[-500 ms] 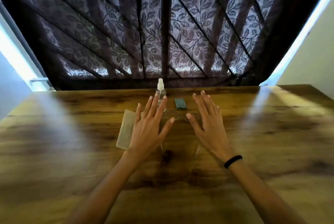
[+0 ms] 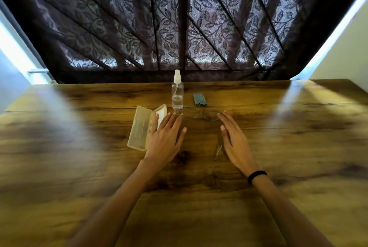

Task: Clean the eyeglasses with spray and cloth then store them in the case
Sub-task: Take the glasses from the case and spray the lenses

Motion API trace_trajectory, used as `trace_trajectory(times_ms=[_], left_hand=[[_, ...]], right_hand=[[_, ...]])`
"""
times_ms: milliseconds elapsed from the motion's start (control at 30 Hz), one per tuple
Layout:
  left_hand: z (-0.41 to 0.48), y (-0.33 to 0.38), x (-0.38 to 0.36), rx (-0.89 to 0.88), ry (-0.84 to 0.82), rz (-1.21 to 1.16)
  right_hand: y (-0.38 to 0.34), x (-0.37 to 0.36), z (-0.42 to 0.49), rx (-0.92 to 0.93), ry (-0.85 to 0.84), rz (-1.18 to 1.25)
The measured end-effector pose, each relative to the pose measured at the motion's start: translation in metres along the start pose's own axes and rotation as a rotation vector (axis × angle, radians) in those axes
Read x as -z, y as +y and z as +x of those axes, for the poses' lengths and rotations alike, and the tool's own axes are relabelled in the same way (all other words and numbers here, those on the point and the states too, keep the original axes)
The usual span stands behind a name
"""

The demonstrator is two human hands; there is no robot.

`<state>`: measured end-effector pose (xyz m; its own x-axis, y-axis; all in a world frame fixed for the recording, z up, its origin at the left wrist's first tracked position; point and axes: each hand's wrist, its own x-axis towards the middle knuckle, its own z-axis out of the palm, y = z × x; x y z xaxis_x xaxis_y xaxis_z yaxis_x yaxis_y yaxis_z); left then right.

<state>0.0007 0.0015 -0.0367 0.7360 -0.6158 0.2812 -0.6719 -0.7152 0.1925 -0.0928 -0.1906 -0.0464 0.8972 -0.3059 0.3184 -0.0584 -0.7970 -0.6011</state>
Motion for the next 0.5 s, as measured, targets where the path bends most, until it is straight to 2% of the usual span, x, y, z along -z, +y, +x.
trace_trajectory(times_ms=[300,500], left_hand=[[0.0,0.002,-0.003,-0.004,0.072,0.011],[0.004,-0.004,0.003,-0.032,0.037,-0.026]], right_hand=[[0.012,-0.008,0.003,-0.014,0.069,0.201],[0.014,-0.007,0.007,-0.05,0.087,0.359]])
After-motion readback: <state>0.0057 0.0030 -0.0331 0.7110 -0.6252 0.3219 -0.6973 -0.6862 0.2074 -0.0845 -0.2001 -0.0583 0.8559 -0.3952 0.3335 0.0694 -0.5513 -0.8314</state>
